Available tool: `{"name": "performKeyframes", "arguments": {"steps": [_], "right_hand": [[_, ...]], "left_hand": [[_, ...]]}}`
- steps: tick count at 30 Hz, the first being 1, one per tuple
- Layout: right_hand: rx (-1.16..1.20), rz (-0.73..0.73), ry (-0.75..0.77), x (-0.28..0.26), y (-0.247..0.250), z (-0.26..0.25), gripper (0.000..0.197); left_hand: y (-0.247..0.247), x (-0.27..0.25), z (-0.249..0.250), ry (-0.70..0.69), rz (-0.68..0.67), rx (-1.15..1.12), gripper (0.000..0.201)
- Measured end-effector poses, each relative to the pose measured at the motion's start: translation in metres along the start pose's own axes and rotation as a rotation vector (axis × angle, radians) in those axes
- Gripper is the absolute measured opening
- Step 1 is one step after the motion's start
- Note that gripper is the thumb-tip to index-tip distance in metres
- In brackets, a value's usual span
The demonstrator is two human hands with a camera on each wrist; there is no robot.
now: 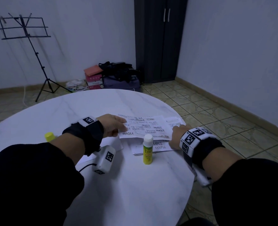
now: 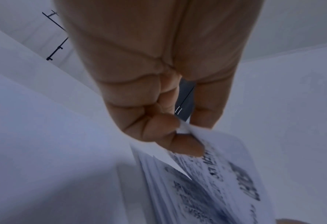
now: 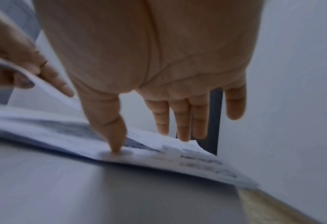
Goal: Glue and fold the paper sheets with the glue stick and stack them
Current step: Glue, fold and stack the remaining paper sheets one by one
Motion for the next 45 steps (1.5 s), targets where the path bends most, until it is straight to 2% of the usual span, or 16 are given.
{"name": "performKeyframes", "arguments": {"steps": [3, 6, 8, 10, 13, 16, 19, 22, 25, 29, 33, 35, 40, 42, 45], "right_hand": [[0.126, -0.003, -0.009, -0.011, 0.01, 0.001, 0.059], [0.258, -0.186, 0.061, -0.032, 0.01, -0.012, 0.098], [0.358, -0.28, 0.141, -0.047, 0.008, -0.024, 0.107], [0.438, -0.314, 0.186, -0.059, 0.005, -0.035, 0.099], [0.508, -0.322, 0.224, -0.072, 0.003, -0.049, 0.065], [0.614, -0.365, 0.202, -0.081, 0.0, -0.056, 0.033], [0.669, -0.372, 0.152, -0.087, -0.001, -0.057, 0.018], [0.695, -0.339, 0.106, -0.091, -0.002, -0.056, 0.019], [0.557, -0.251, 0.111, -0.084, 0.001, -0.055, 0.034], [0.54, -0.18, 0.148, -0.107, 0.019, -0.075, 0.021], [0.534, -0.107, 0.23, -0.12, 0.038, -0.101, 0.023], [0.608, -0.096, 0.302, -0.124, 0.045, -0.118, 0.026], [0.884, -0.102, 0.422, -0.142, 0.066, -0.163, 0.025], [0.917, -0.103, 0.475, -0.145, 0.07, -0.185, 0.025], [0.876, -0.016, 0.535, -0.147, 0.073, -0.219, 0.026]], "left_hand": [[0.022, -0.018, -0.006, -0.021, 0.101, 0.0, 0.035], [0.047, -0.041, -0.017, -0.012, 0.193, 0.006, 0.032], [0.06, -0.057, -0.027, -0.001, 0.233, 0.017, 0.031], [0.072, -0.074, -0.037, -0.002, 0.26, 0.026, 0.031], [0.088, -0.1, -0.052, -0.005, 0.298, 0.082, 0.031], [0.097, -0.125, -0.066, -0.003, 0.284, 0.176, 0.035], [0.102, -0.148, -0.081, 0.028, 0.235, 0.295, 0.037], [0.098, -0.168, -0.092, 0.062, 0.135, 0.458, 0.042], [0.091, -0.188, -0.098, 0.102, 0.071, 0.678, 0.051], [0.081, -0.203, -0.105, 0.141, 0.044, 0.885, 0.064], [0.08, -0.204, -0.109, 0.141, 0.04, 1.139, 0.081], [0.081, -0.206, -0.11, 0.157, 0.03, 1.185, 0.086], [0.077, -0.203, -0.111, 0.13, -0.064, 1.222, 0.072], [0.076, -0.201, -0.114, 0.126, -0.092, 1.213, 0.073], [0.077, -0.197, -0.115, 0.109, -0.118, 1.275, 0.074]]}}
Point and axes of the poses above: each hand's wrist, its own x-axis towards the middle knuckle, its own y-axis out of the back of the hand, z = x × y, the point moved 7 cm from there along x, towards the middle knuckle, and after that the axes turned 4 degrees about -y, right-handed, at the moved point
